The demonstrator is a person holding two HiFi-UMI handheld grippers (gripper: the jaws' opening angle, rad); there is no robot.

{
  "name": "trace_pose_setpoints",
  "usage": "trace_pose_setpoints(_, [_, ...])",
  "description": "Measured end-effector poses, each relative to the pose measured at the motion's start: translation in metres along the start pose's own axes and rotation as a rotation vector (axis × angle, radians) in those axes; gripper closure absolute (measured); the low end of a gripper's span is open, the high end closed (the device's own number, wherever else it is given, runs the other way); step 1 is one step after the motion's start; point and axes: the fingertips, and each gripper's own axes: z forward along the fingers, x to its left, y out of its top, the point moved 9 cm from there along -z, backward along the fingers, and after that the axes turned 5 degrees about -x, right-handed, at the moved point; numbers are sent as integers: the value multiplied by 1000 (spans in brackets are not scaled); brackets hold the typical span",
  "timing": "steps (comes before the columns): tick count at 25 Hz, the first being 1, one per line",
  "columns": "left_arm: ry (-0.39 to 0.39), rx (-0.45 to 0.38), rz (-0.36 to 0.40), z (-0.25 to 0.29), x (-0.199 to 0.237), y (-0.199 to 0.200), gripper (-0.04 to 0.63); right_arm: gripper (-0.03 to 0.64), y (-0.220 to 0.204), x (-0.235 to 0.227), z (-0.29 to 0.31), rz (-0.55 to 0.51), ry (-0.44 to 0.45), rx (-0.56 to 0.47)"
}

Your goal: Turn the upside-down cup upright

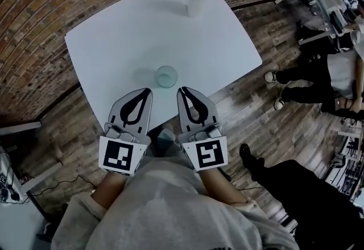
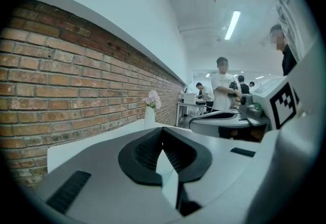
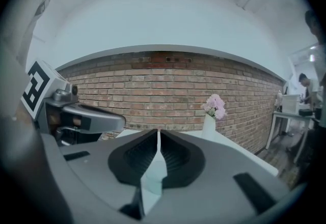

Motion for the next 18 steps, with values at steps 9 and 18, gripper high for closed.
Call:
trace_pose_setpoints(9, [8, 23, -1, 10, 6, -10, 586, 545, -21, -3, 13, -1, 19, 30])
trace_pose_setpoints(18, [-5, 66, -2, 17, 8, -20, 586, 502, -39, -1, 20, 8, 38, 65])
